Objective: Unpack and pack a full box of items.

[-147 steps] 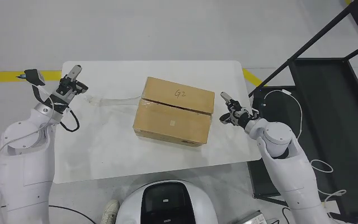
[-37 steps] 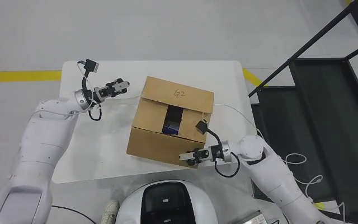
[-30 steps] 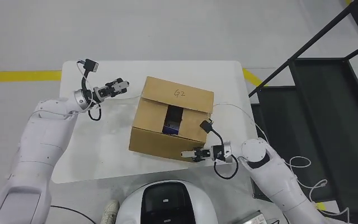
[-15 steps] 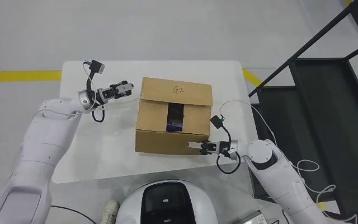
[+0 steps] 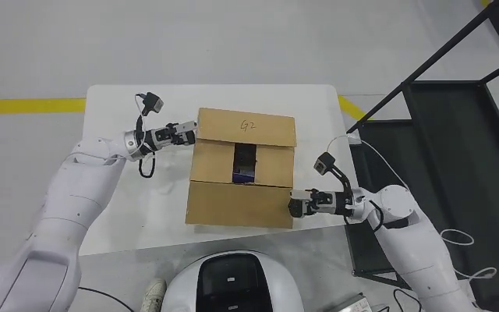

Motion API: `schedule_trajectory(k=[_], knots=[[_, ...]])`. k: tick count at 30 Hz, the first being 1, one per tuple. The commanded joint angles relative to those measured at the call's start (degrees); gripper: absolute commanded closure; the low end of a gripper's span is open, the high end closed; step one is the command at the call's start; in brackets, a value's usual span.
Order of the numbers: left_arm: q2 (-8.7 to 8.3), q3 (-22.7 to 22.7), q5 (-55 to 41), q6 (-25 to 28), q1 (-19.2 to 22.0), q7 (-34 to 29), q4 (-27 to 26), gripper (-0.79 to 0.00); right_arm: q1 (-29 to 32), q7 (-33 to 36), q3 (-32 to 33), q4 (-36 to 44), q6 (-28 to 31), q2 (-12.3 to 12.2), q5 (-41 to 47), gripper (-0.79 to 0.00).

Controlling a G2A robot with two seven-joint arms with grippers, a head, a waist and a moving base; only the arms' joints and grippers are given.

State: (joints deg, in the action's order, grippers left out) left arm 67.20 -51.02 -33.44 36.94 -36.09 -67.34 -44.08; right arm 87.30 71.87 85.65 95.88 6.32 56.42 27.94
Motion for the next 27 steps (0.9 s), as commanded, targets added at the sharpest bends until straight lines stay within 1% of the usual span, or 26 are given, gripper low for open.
schedule_trajectory(k=[1, 4, 7, 12, 16, 20, 27], knots=[[0.49, 0.75, -0.42, -0.04, 0.64, -0.04, 0.77, -0.785, -0.19, 0.37, 0.87, -0.56, -0.07, -0.08, 2.12, -0.785], [1.24, 1.3, -2.83, -0.86, 1.66, -0.86, 1.77, -0.785, -0.27, 1.1, 1.79, -1.19, -0.41, -0.21, 4.15, -0.785], [1.98, 1.45, -6.99, -3.03, 2.74, -3.03, 1.91, -0.785, -0.51, 1.32, 2.43, -2.07, -0.61, -0.33, 5.0, -0.785], [3.47, 1.51, -12.11, -5.46, 6.27, -5.45, 3.95, -0.785, -1.22, 1.34, 3.29, -4.02, -0.98, -0.35, 8.59, -0.785], [5.31, 2.16, -14.42, -5.72, 10.22, -5.72, 7.58, -0.785, -1.66, 0.21, 4.07, -5.55, -0.22, -0.34, 10.29, -0.785], [7.05, 3.7, -13.52, -4.56, 12.76, -4.56, 10.59, -0.785, -1.84, -0.76, 4.35, -6.7, 0.15, -0.27, 11.91, -0.785], [7.2, 3.82, -13.47, -4.47, 12.91, -4.46, 10.85, -0.785, -1.84, -0.76, 4.35, -6.7, 0.15, -0.27, 11.91, -0.785]])
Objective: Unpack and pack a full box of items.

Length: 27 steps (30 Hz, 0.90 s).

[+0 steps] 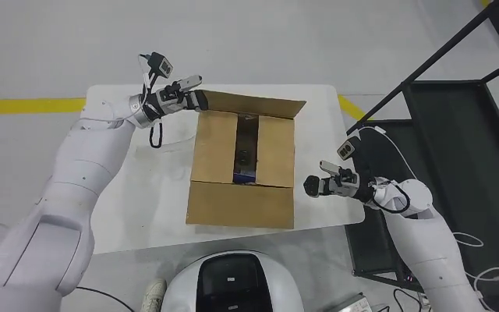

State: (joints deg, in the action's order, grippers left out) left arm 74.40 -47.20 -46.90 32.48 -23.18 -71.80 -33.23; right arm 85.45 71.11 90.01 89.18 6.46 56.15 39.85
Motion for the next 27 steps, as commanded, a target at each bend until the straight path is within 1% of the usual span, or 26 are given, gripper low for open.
schedule_trajectory(k=[1, 12, 13, 16, 17, 18, 21, 25, 27], knots=[[0.0, 0.0, 0.0, 0.0, 0.0, -0.01, 0.0, -0.785, 0.0, 0.0, 0.0, 0.0, 0.0, 0.0, 0.0, -0.785], [0.0, 0.0, 0.0, 0.0, 0.0, -0.01, 0.0, -0.785, 0.0, 0.0, 0.0, 0.0, 0.0, 0.0, 0.0, -0.785], [0.02, 0.0, 0.08, -0.29, -0.15, 0.67, -0.1, -0.785, 0.0, 0.0, 0.0, 0.0, 0.0, 0.0, 0.0, -0.785], [0.42, 0.47, 2.67, -2.03, -0.56, 6.72, -2.49, -0.785, 0.0, 0.0, 0.0, 0.0, 0.0, 0.0, 0.0, -0.785], [0.56, 0.55, 2.99, -2.33, -0.53, 7.66, -2.78, -0.785, 0.0, 0.0, 0.0, 0.0, 0.0, 0.0, 0.0, -0.785], [0.95, 0.85, 3.7, -2.94, -0.22, 9.83, -2.88, -0.785, 0.0, 0.0, 0.0, 0.0, 0.0, 0.0, 0.0, -0.785], [2.06, 1.86, 4.94, -3.46, 0.56, 13.45, -1.82, -0.785, 0.0, 0.0, 0.0, 0.0, 0.0, 0.0, 0.0, -0.785], [3.91, 3.22, 6.92, -3.12, 2.5, 18.62, 2.32, -0.785, 0.0, 0.0, 0.0, 0.0, 0.0, 0.0, 0.0, -0.785], [4.78, 3.51, 6.97, -3.35, 3.53, 20.05, 4.69, -0.785, 0.0, 0.0, 0.0, 0.0, 0.0, 0.0, 0.0, -0.785]])
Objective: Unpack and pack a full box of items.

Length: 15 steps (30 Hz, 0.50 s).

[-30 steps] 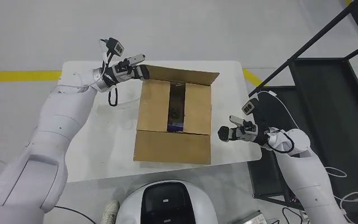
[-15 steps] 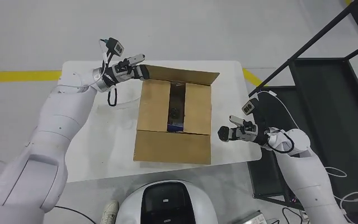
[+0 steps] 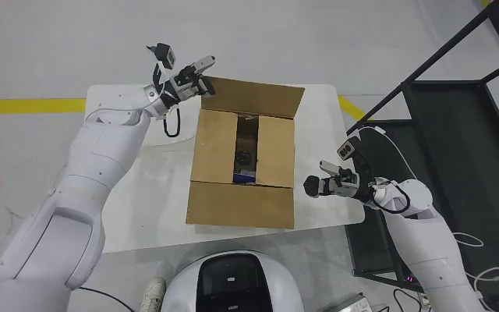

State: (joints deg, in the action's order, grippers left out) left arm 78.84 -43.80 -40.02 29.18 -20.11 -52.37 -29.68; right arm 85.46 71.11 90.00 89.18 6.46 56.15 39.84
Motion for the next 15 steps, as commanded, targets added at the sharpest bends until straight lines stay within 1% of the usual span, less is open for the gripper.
schedule_trajectory(k=[1, 5, 8, 11, 13, 15], knots=[[0.72, 0.22, 0.37, 0.07, 1.04, 1.54, 2.47, -0.785, 0.0, 0.0, 0.0, 0.0, 0.0, 0.0, 0.0, -0.785], [2.12, 1.11, 2.92, 0.37, 3.28, 4.2, 6.59, -0.785, 0.0, 0.0, 0.0, 0.0, 0.0, 0.0, 0.0, -0.785], [2.98, 2.37, 6.8, 0.73, 4.86, 5.73, 9.05, -0.785, 0.0, 0.0, 0.0, 0.0, 0.0, 0.0, 0.0, -0.785], [3.82, 3.16, 9.15, 1.11, 5.6, 6.39, 10.38, -0.785, 0.0, 0.0, 0.0, 0.0, 0.0, 0.0, 0.0, -0.785], [4.28, 3.22, 9.45, 1.5, 5.83, 5.54, 10.81, -0.785, 0.0, 0.0, 0.0, 0.0, 0.0, 0.0, 0.0, -0.785], [4.28, 3.22, 9.45, 1.5, 5.83, 5.54, 10.81, -0.785, 0.0, 0.0, 0.0, 0.0, 0.0, 0.0, 0.0, -0.785]])
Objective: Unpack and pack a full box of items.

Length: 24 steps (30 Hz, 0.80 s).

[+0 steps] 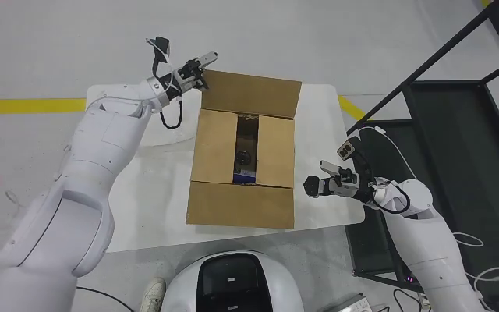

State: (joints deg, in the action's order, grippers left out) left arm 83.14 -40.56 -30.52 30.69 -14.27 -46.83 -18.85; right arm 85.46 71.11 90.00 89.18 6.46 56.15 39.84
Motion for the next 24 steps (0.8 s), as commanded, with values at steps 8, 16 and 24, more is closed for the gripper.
schedule_trajectory(k=[8, 16, 24], knots=[[-0.02, -0.02, -0.06, 0.0, -0.01, 0.0, -0.03, -0.785, 0.0, 0.0, 0.0, 0.0, 0.0, 0.0, 0.0, -0.785], [0.07, 0.12, 1.5, -2.59, -1.03, 3.32, -2.08, -0.785, 0.11, -1.12, -0.18, 0.35, -0.19, 0.05, -0.14, -0.785], [0.97, 1.08, 6.88, -6.8, -2.17, 9.09, -3.33, -0.785, 0.82, -3.29, 0.27, 1.03, -0.65, -0.01, -0.74, -0.785]])
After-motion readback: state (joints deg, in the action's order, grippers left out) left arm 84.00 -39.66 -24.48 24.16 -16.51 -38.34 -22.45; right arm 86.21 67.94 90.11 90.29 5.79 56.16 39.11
